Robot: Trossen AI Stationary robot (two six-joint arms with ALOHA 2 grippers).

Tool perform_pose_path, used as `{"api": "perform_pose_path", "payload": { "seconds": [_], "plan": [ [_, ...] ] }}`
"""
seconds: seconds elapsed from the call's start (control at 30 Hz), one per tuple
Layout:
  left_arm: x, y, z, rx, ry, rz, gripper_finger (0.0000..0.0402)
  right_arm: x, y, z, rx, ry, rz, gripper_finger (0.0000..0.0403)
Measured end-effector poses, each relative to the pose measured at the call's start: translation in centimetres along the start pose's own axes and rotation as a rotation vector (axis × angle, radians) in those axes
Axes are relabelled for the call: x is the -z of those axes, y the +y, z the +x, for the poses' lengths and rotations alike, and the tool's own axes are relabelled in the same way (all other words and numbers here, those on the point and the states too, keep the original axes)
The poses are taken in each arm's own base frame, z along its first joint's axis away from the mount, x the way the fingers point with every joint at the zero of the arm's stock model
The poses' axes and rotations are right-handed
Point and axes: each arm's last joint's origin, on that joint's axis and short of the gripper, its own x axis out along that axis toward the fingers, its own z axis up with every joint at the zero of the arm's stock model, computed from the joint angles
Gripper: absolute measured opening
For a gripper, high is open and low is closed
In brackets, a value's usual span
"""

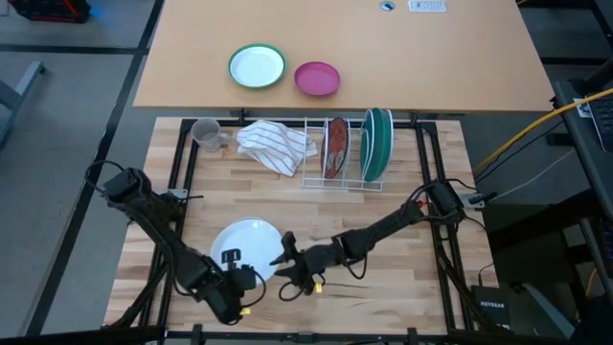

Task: Sort dishes
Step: Put the white plate in the dish rack

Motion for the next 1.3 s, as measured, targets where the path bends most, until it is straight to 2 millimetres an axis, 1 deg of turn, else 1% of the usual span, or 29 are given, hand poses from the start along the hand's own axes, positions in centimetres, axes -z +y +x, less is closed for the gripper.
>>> {"api": "perform_pose_path", "payload": {
  "seconds": [0.17,0.27,0.5,0.6,0.93,1.03,1.13,1.23,1.27,1.3],
  "plan": [
    [-1.3,0.9,0.5,-0.012,-0.011,0.021,0.0004,0.2,0.3,0.0,-0.089,-0.019,-0.004,0.0154],
    [-2.0,1.5,0.7,-0.020,-0.015,0.027,0.0003,0.4,0.7,-0.1,-0.122,0.007,-0.012,0.0154],
    [-3.5,1.9,1.1,0.015,-0.068,0.010,0.0001,1.2,1.0,-0.1,-0.090,0.127,-0.031,0.0154],
    [-3.7,2.0,1.1,0.019,-0.075,0.006,0.0000,1.3,0.9,-0.1,-0.072,0.147,-0.034,0.0154],
    [-4.0,1.7,1.0,0.053,-0.112,0.033,0.0000,1.6,1.1,-0.2,-0.090,0.173,-0.040,0.0149],
    [-4.1,1.6,1.0,0.057,-0.113,0.032,0.0000,1.6,1.1,-0.2,-0.092,0.172,-0.039,0.0125],
    [-4.1,1.6,1.0,0.056,-0.114,0.031,0.0002,1.6,1.2,-0.2,-0.099,0.170,-0.039,0.0083],
    [-4.0,1.6,1.0,0.058,-0.112,0.029,0.0012,1.6,1.3,-0.2,-0.116,0.163,-0.039,0.0032],
    [-4.1,1.6,1.0,0.060,-0.111,0.029,0.0017,1.5,1.3,-0.2,-0.126,0.155,-0.035,0.0020],
    [-4.1,1.6,1.0,0.061,-0.111,0.028,0.0022,1.5,1.3,-0.2,-0.134,0.146,-0.033,0.0017]
  ]
}}
